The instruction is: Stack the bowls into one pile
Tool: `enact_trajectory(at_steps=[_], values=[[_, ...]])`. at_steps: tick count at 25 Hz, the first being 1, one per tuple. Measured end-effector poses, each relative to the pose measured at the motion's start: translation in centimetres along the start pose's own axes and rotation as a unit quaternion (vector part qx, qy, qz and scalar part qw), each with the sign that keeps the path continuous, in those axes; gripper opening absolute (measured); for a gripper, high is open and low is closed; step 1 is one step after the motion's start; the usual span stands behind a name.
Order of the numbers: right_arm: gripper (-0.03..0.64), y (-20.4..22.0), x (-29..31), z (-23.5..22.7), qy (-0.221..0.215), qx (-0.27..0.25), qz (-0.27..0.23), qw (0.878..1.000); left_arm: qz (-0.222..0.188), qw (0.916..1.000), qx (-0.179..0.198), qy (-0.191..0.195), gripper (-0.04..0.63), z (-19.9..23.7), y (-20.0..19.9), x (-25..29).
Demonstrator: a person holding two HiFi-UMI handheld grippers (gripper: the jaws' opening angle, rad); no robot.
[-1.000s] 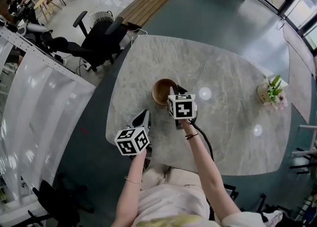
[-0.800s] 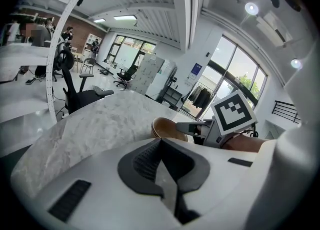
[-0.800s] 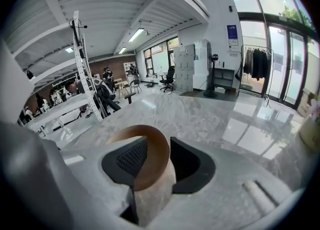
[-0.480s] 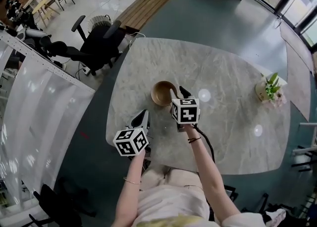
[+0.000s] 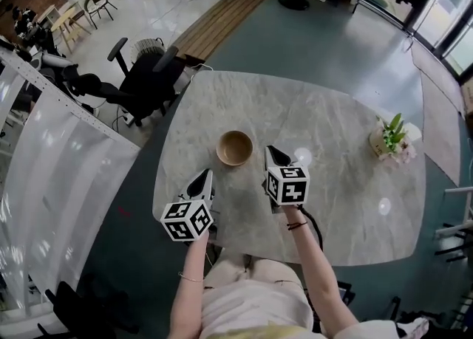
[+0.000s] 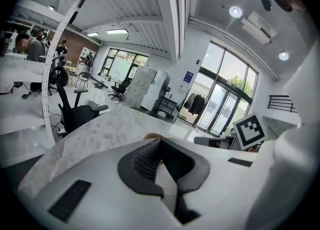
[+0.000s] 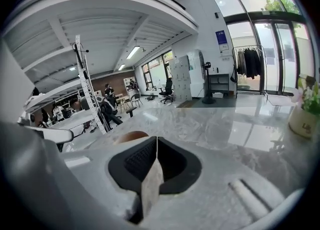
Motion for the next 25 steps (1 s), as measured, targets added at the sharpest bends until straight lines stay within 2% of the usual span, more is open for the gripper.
enact_trajectory(at_steps=[11, 25], values=[[0.006, -1.3, -8.3, -1.9, -0.078, 0.044, -0.064, 0.994, -0.047, 0.9982, 0.036, 0.013, 0.000, -5.0, -1.4, -2.9], [0.006, -5.4, -15.7, -3.3, -0.114, 0.051, -0.168, 0.978, -0.125, 0.9885, 0.085, 0.007, 0.000, -8.0, -5.3, -6.3]])
Point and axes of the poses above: the fingertips, and each gripper's own axes: x forward along the fingers, z to its left, y out of its underside, the point moved 7 cm from there along -x, backward along the fingers, and after that the axes turned 7 degrees about x, right-handed, at the moved point
